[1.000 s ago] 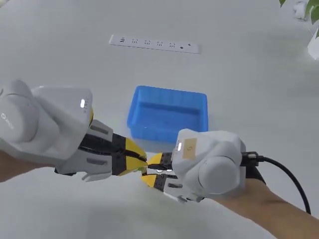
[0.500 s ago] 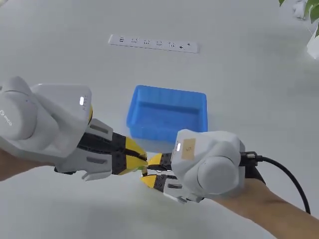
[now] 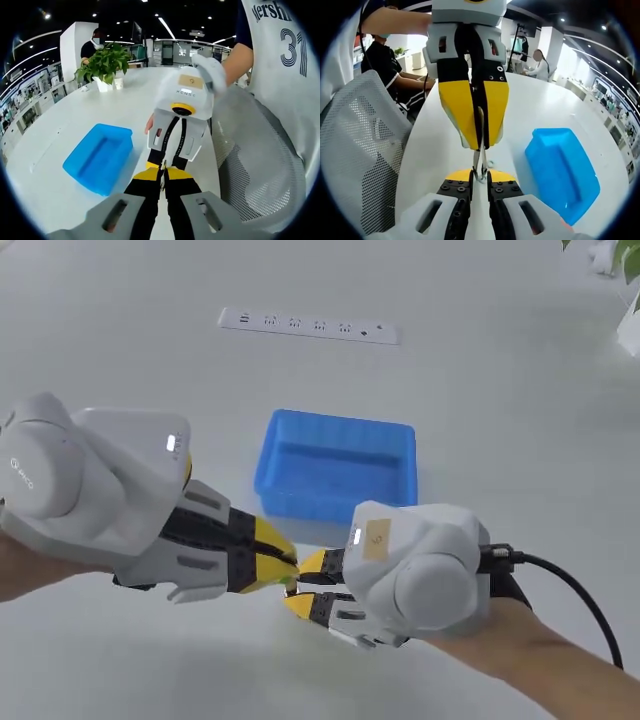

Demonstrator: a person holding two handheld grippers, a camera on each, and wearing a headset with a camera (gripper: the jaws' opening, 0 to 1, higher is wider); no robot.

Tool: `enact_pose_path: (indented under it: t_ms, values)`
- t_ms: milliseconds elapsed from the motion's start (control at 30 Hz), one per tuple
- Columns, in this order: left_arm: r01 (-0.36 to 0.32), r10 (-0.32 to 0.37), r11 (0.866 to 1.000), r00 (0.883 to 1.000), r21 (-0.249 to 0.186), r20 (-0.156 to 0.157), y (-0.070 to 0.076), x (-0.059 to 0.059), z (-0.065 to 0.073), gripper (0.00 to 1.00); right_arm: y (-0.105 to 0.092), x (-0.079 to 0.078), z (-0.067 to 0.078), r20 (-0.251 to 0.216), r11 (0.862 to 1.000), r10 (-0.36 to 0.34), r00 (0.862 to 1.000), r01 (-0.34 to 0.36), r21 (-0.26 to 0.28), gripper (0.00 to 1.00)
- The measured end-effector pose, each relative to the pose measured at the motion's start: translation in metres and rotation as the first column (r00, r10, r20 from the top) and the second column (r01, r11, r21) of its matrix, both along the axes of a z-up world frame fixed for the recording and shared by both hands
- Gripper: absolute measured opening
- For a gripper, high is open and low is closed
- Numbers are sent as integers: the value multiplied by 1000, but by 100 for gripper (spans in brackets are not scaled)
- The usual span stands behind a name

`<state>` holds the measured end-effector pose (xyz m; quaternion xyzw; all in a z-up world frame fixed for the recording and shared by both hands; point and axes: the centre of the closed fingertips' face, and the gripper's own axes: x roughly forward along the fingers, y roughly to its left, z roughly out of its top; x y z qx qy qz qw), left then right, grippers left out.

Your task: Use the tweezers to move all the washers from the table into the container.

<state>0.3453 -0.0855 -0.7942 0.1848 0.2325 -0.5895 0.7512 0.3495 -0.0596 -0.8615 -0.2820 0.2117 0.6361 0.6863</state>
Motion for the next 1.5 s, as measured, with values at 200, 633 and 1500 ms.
enact_pose_path:
  t_ms: [200,633,1500]
  values:
    - [1,-1,1000,1000,3,-5,2,-1,0,7,0,-1,-1,-38,1000,4,999,-3,18,10]
    - [8,-8,999,1000,37,3,5,-4,0,7,0,-3,-1,-24,1000,23,999,-23,9,9]
    - [95,-101,995,975,40,200,-8,26,85,6,-15,38,86,164,997,-13,986,1,73,9]
